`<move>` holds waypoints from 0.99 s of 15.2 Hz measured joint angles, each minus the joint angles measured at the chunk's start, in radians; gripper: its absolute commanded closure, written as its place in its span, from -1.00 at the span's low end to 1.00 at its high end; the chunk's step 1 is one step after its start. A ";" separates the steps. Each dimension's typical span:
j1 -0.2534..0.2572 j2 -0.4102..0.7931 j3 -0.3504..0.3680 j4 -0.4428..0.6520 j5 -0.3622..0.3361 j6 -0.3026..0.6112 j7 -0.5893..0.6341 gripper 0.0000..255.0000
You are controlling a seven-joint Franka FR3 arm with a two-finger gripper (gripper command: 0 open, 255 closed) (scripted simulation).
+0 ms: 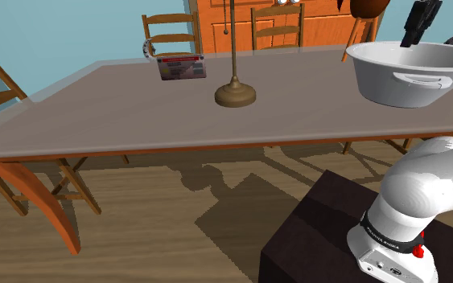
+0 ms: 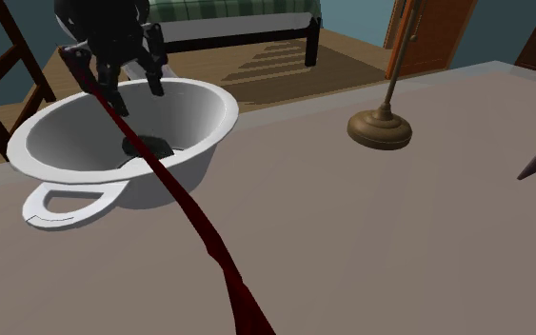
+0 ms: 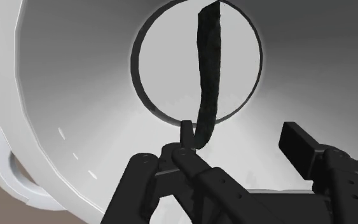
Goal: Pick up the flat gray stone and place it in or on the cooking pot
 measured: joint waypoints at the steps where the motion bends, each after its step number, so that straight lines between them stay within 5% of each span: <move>1: 0.000 0.000 0.000 0.000 0.000 0.000 0.000 -1.00; 4: 0.000 0.000 0.000 0.000 0.000 0.000 0.000 -1.00; 9: 0.021 0.079 -0.001 0.176 0.019 -0.098 -0.022 -1.00; 15: 0.023 0.090 -0.004 0.200 0.021 -0.110 -0.027 -1.00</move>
